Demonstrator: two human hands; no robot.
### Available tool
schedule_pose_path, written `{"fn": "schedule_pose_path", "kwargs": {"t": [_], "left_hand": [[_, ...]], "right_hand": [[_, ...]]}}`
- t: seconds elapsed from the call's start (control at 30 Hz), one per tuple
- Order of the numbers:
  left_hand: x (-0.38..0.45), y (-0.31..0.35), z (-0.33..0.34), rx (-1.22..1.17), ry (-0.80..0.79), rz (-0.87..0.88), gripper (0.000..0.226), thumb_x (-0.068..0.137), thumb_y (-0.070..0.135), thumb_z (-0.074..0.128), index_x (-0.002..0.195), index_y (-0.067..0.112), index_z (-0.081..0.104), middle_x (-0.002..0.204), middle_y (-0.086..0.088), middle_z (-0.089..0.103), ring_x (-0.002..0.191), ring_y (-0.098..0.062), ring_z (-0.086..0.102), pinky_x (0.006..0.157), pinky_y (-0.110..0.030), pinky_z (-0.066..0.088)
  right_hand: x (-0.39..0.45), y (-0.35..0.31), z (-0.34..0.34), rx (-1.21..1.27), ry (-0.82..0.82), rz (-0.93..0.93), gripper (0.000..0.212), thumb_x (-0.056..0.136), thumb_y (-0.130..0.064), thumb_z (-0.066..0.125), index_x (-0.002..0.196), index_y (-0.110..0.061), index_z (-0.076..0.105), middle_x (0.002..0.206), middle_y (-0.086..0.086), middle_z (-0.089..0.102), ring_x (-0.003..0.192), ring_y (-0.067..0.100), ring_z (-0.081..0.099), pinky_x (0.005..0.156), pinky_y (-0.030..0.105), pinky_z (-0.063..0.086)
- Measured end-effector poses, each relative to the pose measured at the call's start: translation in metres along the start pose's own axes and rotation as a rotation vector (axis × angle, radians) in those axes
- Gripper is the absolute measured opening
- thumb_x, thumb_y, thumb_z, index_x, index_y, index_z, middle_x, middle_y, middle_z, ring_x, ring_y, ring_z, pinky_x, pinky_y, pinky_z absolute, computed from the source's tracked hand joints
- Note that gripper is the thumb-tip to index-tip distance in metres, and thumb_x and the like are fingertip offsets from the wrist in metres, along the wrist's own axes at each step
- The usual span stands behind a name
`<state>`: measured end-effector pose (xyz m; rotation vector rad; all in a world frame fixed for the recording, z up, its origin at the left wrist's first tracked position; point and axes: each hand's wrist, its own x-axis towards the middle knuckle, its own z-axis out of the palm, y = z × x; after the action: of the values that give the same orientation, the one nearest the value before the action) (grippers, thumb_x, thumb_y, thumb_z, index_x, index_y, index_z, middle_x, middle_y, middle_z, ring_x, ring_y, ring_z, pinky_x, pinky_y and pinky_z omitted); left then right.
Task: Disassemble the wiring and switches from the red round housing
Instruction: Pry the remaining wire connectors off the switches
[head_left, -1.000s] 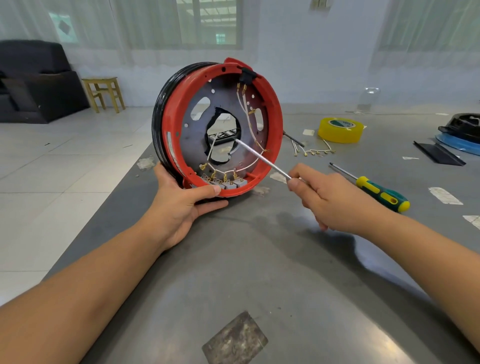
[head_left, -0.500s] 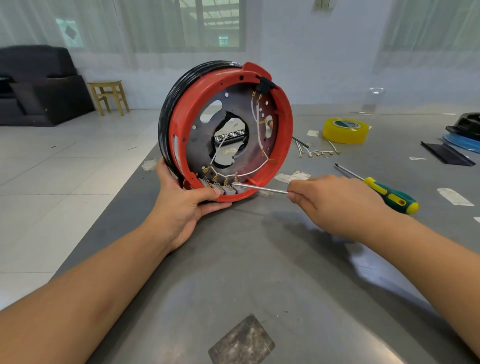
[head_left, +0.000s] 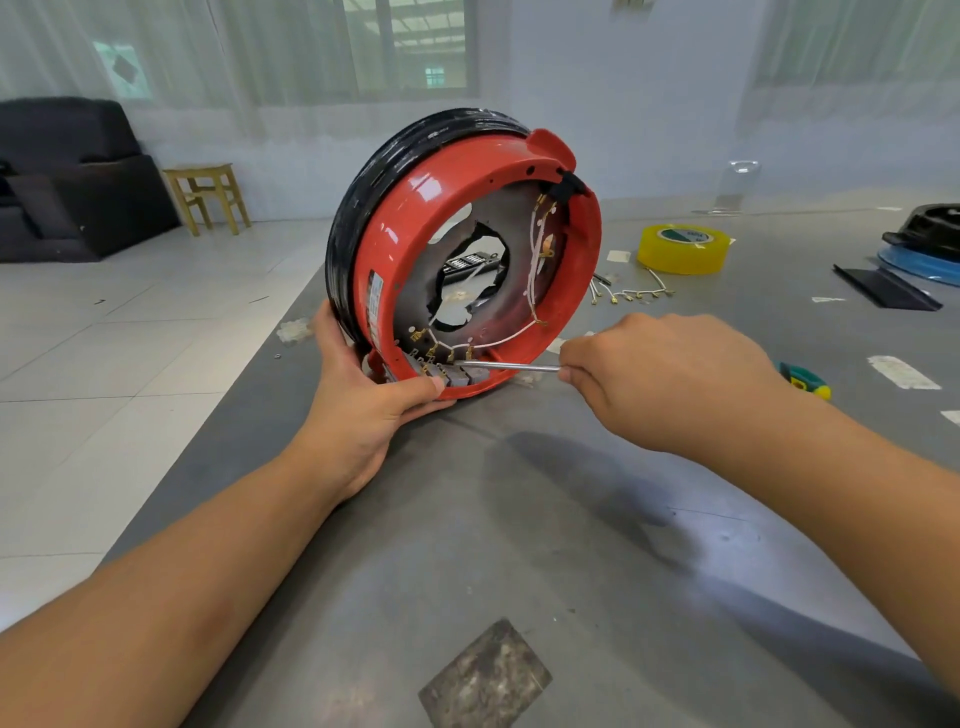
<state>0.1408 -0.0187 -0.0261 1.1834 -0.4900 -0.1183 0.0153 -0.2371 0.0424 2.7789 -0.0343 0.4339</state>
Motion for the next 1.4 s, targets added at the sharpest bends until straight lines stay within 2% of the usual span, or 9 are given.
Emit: {"fn": "schedule_pose_path", "kwargs": {"t": [0.13, 0.23, 0.4, 0.53, 0.63, 0.77, 1.0, 1.3, 1.4], "left_hand": [[-0.001, 0.001, 0.001, 0.035, -0.002, 0.016, 0.103, 0.077, -0.030, 0.069, 0.131, 0.053, 0.042, 0.138, 0.004, 0.058, 0.113, -0.026, 0.075, 0.077, -0.056, 0.065], [-0.002, 0.001, 0.001, 0.065, -0.008, 0.022, 0.103, 0.074, -0.030, 0.072, 0.132, 0.050, 0.041, 0.129, 0.010, 0.064, 0.116, -0.027, 0.073, 0.077, -0.059, 0.064], [-0.003, 0.002, 0.001, 0.125, -0.017, 0.051, 0.105, 0.064, -0.013, 0.082, 0.136, 0.051, 0.040, 0.133, 0.010, 0.063, 0.126, -0.024, 0.067, 0.091, -0.063, 0.061], [-0.003, 0.003, 0.002, 0.156, -0.025, 0.077, 0.104, 0.063, -0.011, 0.083, 0.131, 0.056, 0.041, 0.130, 0.014, 0.064, 0.126, -0.019, 0.066, 0.096, -0.059, 0.060], [-0.003, 0.002, 0.001, 0.170, -0.030, 0.085, 0.102, 0.063, -0.011, 0.082, 0.130, 0.054, 0.041, 0.126, 0.017, 0.066, 0.125, -0.019, 0.066, 0.097, -0.060, 0.059], [-0.003, 0.001, 0.001, 0.182, -0.034, 0.087, 0.104, 0.064, -0.011, 0.083, 0.135, 0.051, 0.039, 0.132, 0.010, 0.063, 0.127, -0.021, 0.065, 0.098, -0.060, 0.058], [-0.001, 0.000, -0.001, 0.187, -0.044, 0.096, 0.110, 0.063, -0.009, 0.085, 0.142, 0.048, 0.035, 0.138, 0.007, 0.060, 0.128, -0.020, 0.065, 0.098, -0.059, 0.059], [0.000, -0.001, -0.001, 0.193, -0.041, 0.099, 0.106, 0.061, -0.010, 0.085, 0.133, 0.055, 0.041, 0.130, 0.015, 0.062, 0.123, -0.018, 0.067, 0.096, -0.060, 0.059], [-0.001, -0.001, 0.000, 0.191, -0.059, 0.114, 0.108, 0.062, -0.012, 0.084, 0.139, 0.047, 0.036, 0.137, 0.007, 0.058, 0.125, -0.019, 0.067, 0.097, -0.059, 0.059]], "right_hand": [[-0.002, 0.003, -0.004, -0.021, -0.013, 0.045, 0.028, 0.107, -0.044, 0.030, 0.108, -0.035, 0.057, 0.071, -0.004, 0.036, 0.052, 0.018, 0.033, 0.047, 0.028, 0.022], [-0.002, 0.003, -0.006, -0.009, -0.069, 0.042, 0.033, 0.107, -0.048, 0.027, 0.109, -0.036, 0.057, 0.073, -0.004, 0.037, 0.053, 0.016, 0.034, 0.047, 0.028, 0.023], [-0.002, 0.004, -0.006, 0.039, -0.124, 0.035, 0.031, 0.108, -0.048, 0.026, 0.096, -0.034, 0.051, 0.073, -0.004, 0.041, 0.056, 0.015, 0.040, 0.048, 0.029, 0.025], [-0.001, 0.006, -0.011, 0.081, -0.115, 0.041, 0.029, 0.107, -0.048, 0.028, 0.088, -0.035, 0.045, 0.070, -0.005, 0.042, 0.056, 0.014, 0.039, 0.047, 0.028, 0.023], [-0.001, 0.004, -0.009, 0.098, -0.130, 0.036, 0.031, 0.108, -0.047, 0.028, 0.091, -0.034, 0.050, 0.071, -0.006, 0.043, 0.057, 0.014, 0.041, 0.048, 0.029, 0.025], [-0.001, 0.001, -0.008, 0.094, -0.130, 0.027, 0.031, 0.108, -0.047, 0.028, 0.095, -0.033, 0.053, 0.073, -0.005, 0.042, 0.057, 0.014, 0.040, 0.048, 0.029, 0.026], [-0.001, 0.000, -0.009, 0.076, -0.124, 0.031, 0.030, 0.108, -0.044, 0.029, 0.098, -0.033, 0.055, 0.072, -0.004, 0.044, 0.056, 0.017, 0.044, 0.048, 0.029, 0.030], [-0.001, -0.005, -0.008, 0.092, -0.132, 0.038, 0.027, 0.108, -0.044, 0.032, 0.104, -0.035, 0.057, 0.072, -0.004, 0.040, 0.055, 0.017, 0.041, 0.051, 0.031, 0.032], [-0.001, -0.006, -0.009, 0.102, -0.134, 0.032, 0.024, 0.108, -0.043, 0.035, 0.100, -0.034, 0.055, 0.072, -0.004, 0.041, 0.056, 0.017, 0.043, 0.055, 0.034, 0.040]]}}
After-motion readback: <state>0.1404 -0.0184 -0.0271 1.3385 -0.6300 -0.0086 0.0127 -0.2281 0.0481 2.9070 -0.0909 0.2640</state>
